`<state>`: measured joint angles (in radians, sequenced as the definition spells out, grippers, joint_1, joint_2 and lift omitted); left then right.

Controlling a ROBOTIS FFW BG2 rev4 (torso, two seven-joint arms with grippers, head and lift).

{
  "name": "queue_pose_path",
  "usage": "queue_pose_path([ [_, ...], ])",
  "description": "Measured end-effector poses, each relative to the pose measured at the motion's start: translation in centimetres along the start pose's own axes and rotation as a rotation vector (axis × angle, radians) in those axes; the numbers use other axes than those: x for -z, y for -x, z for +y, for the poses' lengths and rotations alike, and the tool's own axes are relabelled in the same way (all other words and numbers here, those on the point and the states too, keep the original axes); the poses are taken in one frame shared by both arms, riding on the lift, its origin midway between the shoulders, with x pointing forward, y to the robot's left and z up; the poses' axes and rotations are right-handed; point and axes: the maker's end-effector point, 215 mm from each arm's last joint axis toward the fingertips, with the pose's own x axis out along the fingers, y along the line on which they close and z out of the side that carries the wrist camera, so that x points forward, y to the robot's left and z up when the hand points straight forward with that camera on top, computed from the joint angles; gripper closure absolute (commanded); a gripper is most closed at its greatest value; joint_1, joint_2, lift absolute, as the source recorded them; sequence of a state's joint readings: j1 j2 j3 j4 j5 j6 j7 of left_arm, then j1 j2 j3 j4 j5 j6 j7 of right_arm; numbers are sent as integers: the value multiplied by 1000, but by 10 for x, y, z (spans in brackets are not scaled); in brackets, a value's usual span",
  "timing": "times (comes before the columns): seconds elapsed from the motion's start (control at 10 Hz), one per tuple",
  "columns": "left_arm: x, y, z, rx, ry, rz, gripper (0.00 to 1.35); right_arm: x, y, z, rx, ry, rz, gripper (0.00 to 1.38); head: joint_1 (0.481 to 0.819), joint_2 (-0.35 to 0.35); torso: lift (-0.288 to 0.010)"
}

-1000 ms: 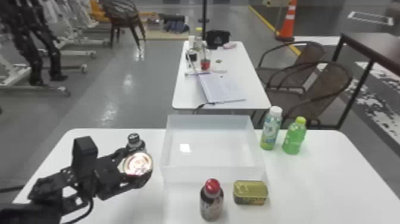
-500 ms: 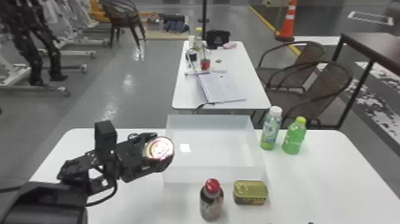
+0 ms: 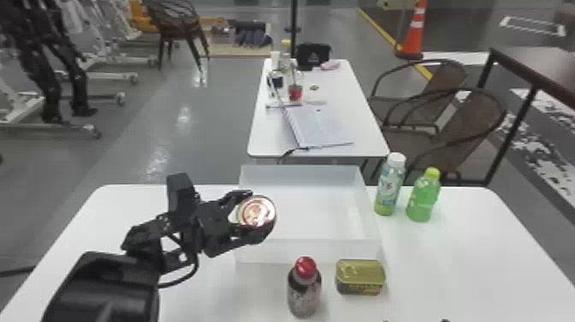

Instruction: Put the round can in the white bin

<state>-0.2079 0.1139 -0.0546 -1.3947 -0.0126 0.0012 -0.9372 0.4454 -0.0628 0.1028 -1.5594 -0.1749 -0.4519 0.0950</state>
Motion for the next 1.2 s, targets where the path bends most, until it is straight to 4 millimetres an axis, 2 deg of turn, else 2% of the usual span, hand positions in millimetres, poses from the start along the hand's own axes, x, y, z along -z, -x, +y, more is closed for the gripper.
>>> queue_pose_path([
  [0.2,7,-19,6,5,21,-4,760,1,-1,3,-8,-4,0,94,549,0,-100],
  [0.4,21,-32,20,-17,35,23,756,2,-2,4,-9,-7,1,94,549,0,-100],
  [0.5,29,-33,31,-46,40,41,598,2,-2,4,-9,-8,2,94,549,0,-100],
  [0.7,32,-32,46,-87,32,52,128,3,-2,4,-8,-10,2,94,549,0,-100],
  [0.8,32,-32,46,-85,30,55,98,3,-2,4,-8,-10,2,94,549,0,-100],
  [1.0,31,-34,44,-80,37,48,117,3,-2,5,-9,-10,2,94,549,0,-100],
  [1.2,18,-30,37,-83,29,7,117,2,-2,5,-10,-10,1,94,549,0,-100],
])
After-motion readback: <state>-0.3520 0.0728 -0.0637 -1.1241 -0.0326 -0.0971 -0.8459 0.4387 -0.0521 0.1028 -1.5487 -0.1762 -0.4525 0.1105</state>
